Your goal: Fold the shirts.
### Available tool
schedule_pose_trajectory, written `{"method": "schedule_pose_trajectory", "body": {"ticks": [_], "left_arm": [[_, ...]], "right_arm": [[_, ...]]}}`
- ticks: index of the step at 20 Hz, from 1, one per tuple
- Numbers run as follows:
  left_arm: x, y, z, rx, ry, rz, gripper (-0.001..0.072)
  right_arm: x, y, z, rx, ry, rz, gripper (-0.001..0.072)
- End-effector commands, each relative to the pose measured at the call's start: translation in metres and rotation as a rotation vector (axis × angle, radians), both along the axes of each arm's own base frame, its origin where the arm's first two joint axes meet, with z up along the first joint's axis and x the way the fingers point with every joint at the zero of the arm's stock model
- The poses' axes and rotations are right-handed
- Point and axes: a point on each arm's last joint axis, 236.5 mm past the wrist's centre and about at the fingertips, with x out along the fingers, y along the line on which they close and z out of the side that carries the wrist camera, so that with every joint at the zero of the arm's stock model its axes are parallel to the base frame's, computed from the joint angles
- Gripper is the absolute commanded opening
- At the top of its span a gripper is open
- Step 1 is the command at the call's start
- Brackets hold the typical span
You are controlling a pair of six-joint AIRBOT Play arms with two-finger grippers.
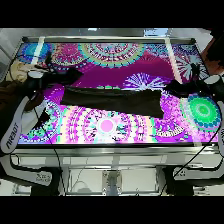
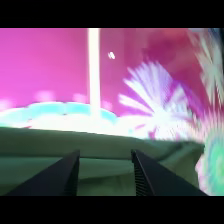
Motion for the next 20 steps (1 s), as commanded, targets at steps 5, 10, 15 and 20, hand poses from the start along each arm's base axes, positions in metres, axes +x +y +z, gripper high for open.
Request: {"method": "schedule_pose_trajectory", "body": {"ticks": [5, 10, 15, 20], "left_arm": [[-0.027, -0.122, -0.057, 0.410, -0.036, -0.248, 0.0100], [-0.048, -0.148, -0.122, 0.399, 0.189, -0.349, 0.0040], [-0.049, -0.149, -0.137, 0.401, 0.233, -0.353, 0.0011], [-0.060, -0.146, -0.156, 0.408, 0.301, -0.365, 0.0011]], "right_arm": [[-0.036, -0.027, -0.053, 0.076, 0.179, -0.041, 0.0650], [-0.028, -0.007, -0.096, 0.213, 0.209, -0.002, 0.0650], [-0.001, 0.010, -0.116, 0.295, 0.148, -0.035, 0.0648], [0.011, 0.051, -0.128, 0.308, 0.168, 0.045, 0.0608]]}}
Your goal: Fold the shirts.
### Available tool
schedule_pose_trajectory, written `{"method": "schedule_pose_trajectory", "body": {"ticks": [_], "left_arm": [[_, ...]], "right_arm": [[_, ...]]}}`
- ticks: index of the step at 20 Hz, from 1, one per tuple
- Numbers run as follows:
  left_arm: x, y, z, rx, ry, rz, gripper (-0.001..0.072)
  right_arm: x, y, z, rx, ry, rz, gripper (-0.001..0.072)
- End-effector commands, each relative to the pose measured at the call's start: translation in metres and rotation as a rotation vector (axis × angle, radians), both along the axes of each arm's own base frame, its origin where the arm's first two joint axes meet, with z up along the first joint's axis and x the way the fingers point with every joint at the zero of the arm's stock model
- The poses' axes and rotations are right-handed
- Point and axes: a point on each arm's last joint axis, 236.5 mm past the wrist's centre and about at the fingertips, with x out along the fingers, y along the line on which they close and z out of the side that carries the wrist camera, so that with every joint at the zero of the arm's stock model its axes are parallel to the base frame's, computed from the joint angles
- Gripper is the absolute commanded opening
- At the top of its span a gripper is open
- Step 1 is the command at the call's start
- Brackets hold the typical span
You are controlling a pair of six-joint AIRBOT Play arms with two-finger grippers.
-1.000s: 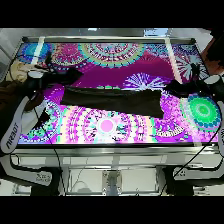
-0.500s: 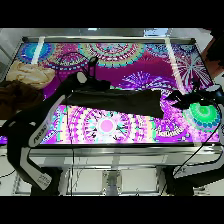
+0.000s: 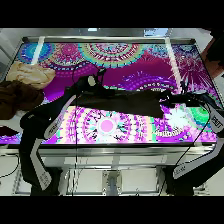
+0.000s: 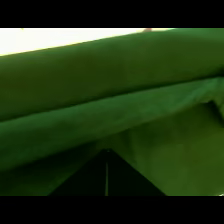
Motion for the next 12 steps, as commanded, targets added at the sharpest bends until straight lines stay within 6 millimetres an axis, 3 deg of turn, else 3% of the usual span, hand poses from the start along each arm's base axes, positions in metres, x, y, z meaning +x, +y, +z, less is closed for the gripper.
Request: {"method": "schedule_pose_trajectory", "body": {"ticks": [1, 2, 3, 5, 8, 12], "left_arm": [[-0.009, 0.002, -0.014, 0.018, 0.053, -0.003, 0.0011], [-0.010, 0.002, -0.017, 0.022, 0.063, -0.005, 0.0011], [-0.012, 0.003, -0.021, 0.026, 0.073, -0.008, 0.0011], [-0.014, 0.003, -0.024, 0.030, 0.082, -0.010, 0.0011], [-0.016, 0.004, -0.025, 0.035, 0.089, -0.015, 0.0011], [-0.036, 0.001, -0.028, 0.049, 0.152, -0.056, 0.0010]], "right_arm": [[0.006, 0.029, -0.009, -0.008, -0.003, 0.076, 0.0600], [0.006, 0.039, -0.006, -0.004, -0.008, 0.102, 0.0530], [0.005, 0.049, -0.002, 0.003, -0.014, 0.141, 0.0397], [0.003, 0.064, 0.012, 0.026, -0.041, 0.221, 0.0053], [0.003, 0.073, 0.050, 0.082, -0.089, 0.307, 0.0030], [0.018, 0.070, 0.114, 0.042, -0.193, 0.340, 0.0030]]}}
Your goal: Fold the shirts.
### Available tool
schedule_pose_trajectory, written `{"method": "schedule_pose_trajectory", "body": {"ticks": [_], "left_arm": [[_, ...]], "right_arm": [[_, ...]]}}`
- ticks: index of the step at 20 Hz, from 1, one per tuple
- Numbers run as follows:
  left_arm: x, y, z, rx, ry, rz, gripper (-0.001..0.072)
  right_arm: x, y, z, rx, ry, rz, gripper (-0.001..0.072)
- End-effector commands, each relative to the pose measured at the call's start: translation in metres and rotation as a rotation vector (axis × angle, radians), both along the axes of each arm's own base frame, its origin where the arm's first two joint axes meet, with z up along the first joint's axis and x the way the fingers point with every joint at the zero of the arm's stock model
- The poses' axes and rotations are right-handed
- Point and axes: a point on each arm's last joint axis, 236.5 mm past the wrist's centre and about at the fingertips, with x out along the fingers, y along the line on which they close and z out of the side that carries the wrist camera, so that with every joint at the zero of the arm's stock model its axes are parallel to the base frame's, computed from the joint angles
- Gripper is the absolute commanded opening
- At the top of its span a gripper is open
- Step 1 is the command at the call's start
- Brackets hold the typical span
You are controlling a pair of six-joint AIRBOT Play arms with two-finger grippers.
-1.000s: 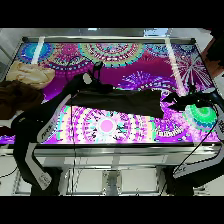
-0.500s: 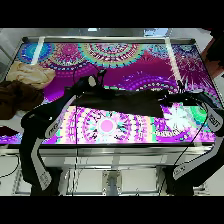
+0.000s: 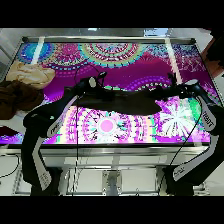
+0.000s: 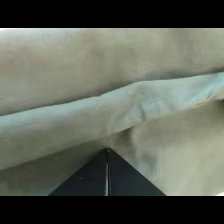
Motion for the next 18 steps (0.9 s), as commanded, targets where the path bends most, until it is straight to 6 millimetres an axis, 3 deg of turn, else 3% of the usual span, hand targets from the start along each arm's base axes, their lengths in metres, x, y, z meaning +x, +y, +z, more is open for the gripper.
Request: {"method": "schedule_pose_trajectory", "body": {"ticks": [1, 3, 6, 8, 10, 12, 14, 16, 18], "left_arm": [[-0.021, -0.008, -0.003, 0.009, 0.057, -0.045, 0.0011], [-0.032, -0.033, 0.001, -0.030, 0.051, -0.067, 0.0010], [-0.046, -0.078, 0.010, -0.089, 0.008, -0.095, 0.0010], [-0.048, -0.093, 0.017, -0.106, -0.020, -0.103, 0.0010], [-0.038, -0.097, 0.034, -0.126, -0.045, -0.095, 0.0010], [-0.019, -0.091, 0.063, -0.143, -0.079, -0.099, 0.0011], [0.003, -0.070, 0.103, -0.139, -0.119, -0.109, 0.0011], [0.019, -0.035, 0.148, -0.112, -0.159, -0.114, 0.0011], [0.031, 0.015, 0.183, -0.048, -0.204, -0.083, 0.0011]], "right_arm": [[0.005, 0.003, 0.058, 0.001, -0.063, 0.044, 0.0029], [0.006, 0.003, 0.084, -0.005, -0.081, 0.076, 0.0028], [0.004, 0.002, 0.106, -0.066, -0.094, 0.118, 0.0029], [0.003, 0.007, 0.118, -0.094, -0.106, 0.147, 0.0029], [0.004, 0.023, 0.133, -0.101, -0.134, 0.178, 0.0028], [0.003, 0.047, 0.148, -0.105, -0.178, 0.226, 0.0028], [-0.002, 0.081, 0.164, -0.107, -0.219, 0.287, 0.0028], [-0.010, 0.121, 0.175, -0.120, -0.258, 0.351, 0.0028], [-0.019, 0.169, 0.179, -0.129, -0.289, 0.394, 0.0028]]}}
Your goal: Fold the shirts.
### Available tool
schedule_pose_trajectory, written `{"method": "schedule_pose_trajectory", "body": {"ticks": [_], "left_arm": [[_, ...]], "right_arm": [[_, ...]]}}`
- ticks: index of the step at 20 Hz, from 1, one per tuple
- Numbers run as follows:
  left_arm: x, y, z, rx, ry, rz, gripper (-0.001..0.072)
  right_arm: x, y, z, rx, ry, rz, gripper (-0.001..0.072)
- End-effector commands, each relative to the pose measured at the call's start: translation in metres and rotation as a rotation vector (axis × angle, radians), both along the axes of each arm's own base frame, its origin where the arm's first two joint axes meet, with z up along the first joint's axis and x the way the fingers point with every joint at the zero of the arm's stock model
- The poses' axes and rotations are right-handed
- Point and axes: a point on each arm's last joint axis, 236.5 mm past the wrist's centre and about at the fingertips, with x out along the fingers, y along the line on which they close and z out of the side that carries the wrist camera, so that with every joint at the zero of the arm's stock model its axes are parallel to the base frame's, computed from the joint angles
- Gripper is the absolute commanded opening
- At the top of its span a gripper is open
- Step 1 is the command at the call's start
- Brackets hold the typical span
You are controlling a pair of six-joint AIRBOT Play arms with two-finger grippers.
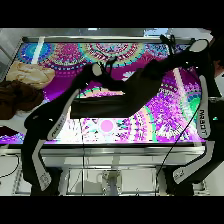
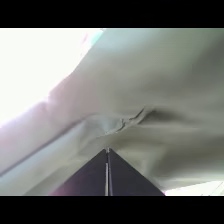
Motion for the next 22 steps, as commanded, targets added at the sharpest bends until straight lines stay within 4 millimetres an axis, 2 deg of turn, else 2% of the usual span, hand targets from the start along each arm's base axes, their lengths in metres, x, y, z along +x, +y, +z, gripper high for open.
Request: {"method": "schedule_pose_trajectory", "body": {"ticks": [1, 3, 5, 7, 9, 10, 11, 12, 13, 15, 16, 17, 18, 19, 20, 21, 22], "left_arm": [[0.013, 0.085, 0.057, 0.124, -0.056, 0.048, 0.0011], [0.013, 0.145, 0.081, 0.234, -0.086, 0.115, 0.0011], [0.013, 0.195, 0.104, 0.321, -0.123, 0.191, 0.0011], [0.010, 0.223, 0.123, 0.346, -0.152, 0.243, 0.0012], [0.006, 0.236, 0.133, 0.353, -0.166, 0.251, 0.0011], [0.003, 0.239, 0.134, 0.362, -0.166, 0.243, 0.0011], [0.002, 0.241, 0.133, 0.373, -0.166, 0.229, 0.0011], [0.001, 0.241, 0.131, 0.376, -0.160, 0.227, 0.0012], [0.000, 0.242, 0.127, 0.379, -0.150, 0.225, 0.0012], [-0.002, 0.242, 0.117, 0.390, -0.129, 0.210, 0.0012], [-0.002, 0.242, 0.112, 0.396, -0.125, 0.200, 0.0012], [-0.002, 0.242, 0.110, 0.398, -0.124, 0.199, 0.0011], [0.001, 0.243, 0.111, 0.399, -0.133, 0.203, 0.0012], [0.003, 0.243, 0.112, 0.397, -0.145, 0.208, 0.0012], [0.006, 0.243, 0.113, 0.393, -0.158, 0.213, 0.0012], [0.009, 0.242, 0.114, 0.390, -0.168, 0.217, 0.0011], [0.012, 0.242, 0.116, 0.385, -0.180, 0.222, 0.0012]], "right_arm": [[-0.015, 0.079, 0.010, -0.026, -0.066, 0.071, 0.0027], [-0.025, 0.134, 0.004, -0.072, -0.135, 0.086, 0.0026], [-0.037, 0.190, -0.001, -0.081, -0.203, 0.099, 0.0026], [-0.056, 0.250, -0.020, -0.041, -0.197, 0.108, 0.0028], [-0.066, 0.299, -0.040, 0.013, -0.211, 0.097, 0.0056], [-0.069, 0.320, -0.041, 0.065, -0.219, 0.081, 0.0230], [-0.068, 0.338, -0.034, 0.129, -0.230, 0.052, 0.0465], [-0.061, 0.344, -0.025, 0.169, -0.260, 0.017, 0.0505], [-0.054, 0.344, -0.017, 0.188, -0.287, -0.008, 0.0504], [-0.033, 0.319, -0.014, 0.149, -0.310, -0.031, 0.0504], [-0.025, 0.297, -0.021, 0.089, -0.299, -0.022, 0.0505], [-0.018, 0.265, -0.037, -0.011, -0.270, -0.003, 0.0504], [-0.013, 0.227, -0.059, -0.135, -0.225, 0.016, 0.0501], [-0.009, 0.179, -0.086, -0.286, -0.145, 0.006, 0.0468], [-0.005, 0.125, -0.109, -0.441, -0.063, -0.041, 0.0466], [-0.002, 0.082, -0.125, -0.544, 0.004, -0.086, 0.0467], [-0.003, 0.049, -0.139, -0.588, 0.074, -0.110, 0.0467]]}}
